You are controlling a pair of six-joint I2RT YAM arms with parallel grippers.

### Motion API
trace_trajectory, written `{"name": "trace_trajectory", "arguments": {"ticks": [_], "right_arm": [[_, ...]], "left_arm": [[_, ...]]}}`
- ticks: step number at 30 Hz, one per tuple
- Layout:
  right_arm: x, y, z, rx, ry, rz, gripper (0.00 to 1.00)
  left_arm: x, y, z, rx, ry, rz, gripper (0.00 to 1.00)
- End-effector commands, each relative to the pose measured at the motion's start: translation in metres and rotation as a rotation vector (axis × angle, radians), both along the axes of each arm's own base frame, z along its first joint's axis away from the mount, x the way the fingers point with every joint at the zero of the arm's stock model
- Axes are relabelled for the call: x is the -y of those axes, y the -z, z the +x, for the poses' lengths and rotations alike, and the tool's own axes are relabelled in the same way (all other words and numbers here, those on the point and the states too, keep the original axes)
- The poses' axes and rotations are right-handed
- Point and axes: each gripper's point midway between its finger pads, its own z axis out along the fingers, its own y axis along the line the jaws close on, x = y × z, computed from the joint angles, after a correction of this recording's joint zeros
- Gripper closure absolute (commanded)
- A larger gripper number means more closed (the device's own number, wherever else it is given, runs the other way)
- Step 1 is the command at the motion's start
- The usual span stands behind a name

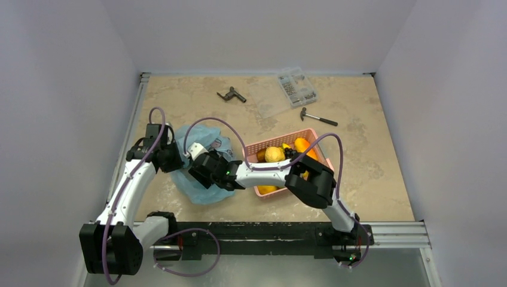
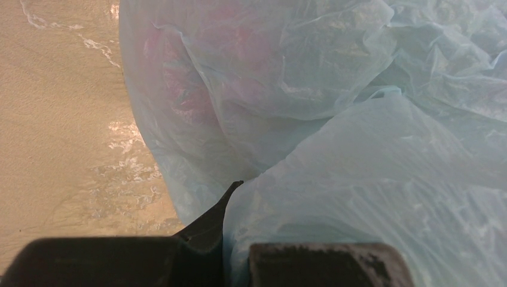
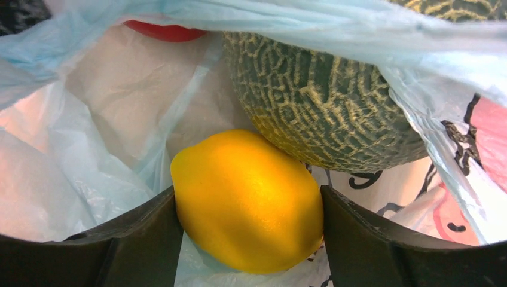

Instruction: Take the fake fruits out of the plastic bag

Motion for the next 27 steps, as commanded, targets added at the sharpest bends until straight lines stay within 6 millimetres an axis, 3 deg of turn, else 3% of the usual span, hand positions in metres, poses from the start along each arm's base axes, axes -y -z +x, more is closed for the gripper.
{"name": "trace_trajectory", "arguments": {"ticks": [1, 5, 9, 16, 19, 22, 27], "right_arm": [[-0.023, -0.063, -0.002, 0.02, -0.045, 0.204, 0.48], [-0.032, -0.104, -0.014, 0.013, -0.097, 0.362, 0.63], [-0.034, -0.14, -0.021, -0.012, -0.107, 0.488, 0.69], [-0.007, -0.188, -0.021, -0.136, -0.127, 0.712, 0.82], [0.025, -0.193, -0.011, -0.137, -0.073, 0.752, 0.84], [0.068, -0.191, -0.001, -0.062, 0.038, 0.689, 0.86], [0.166, -0.185, 0.01, 0.108, 0.299, 0.566, 0.85]], "left_arm": [[0.006, -0.009, 0.008, 0.037, 0.016, -0.022, 1.0], [0.008, -0.01, 0.008, 0.039, 0.021, -0.032, 1.0], [0.011, -0.011, 0.009, 0.044, 0.035, -0.045, 1.0], [0.01, -0.015, 0.008, 0.061, 0.037, -0.033, 1.0], [0.01, -0.017, 0.007, 0.069, 0.036, -0.028, 1.0], [0.011, -0.019, 0.007, 0.076, 0.039, -0.034, 1.0], [0.012, -0.023, 0.007, 0.095, 0.038, -0.039, 1.0]]}}
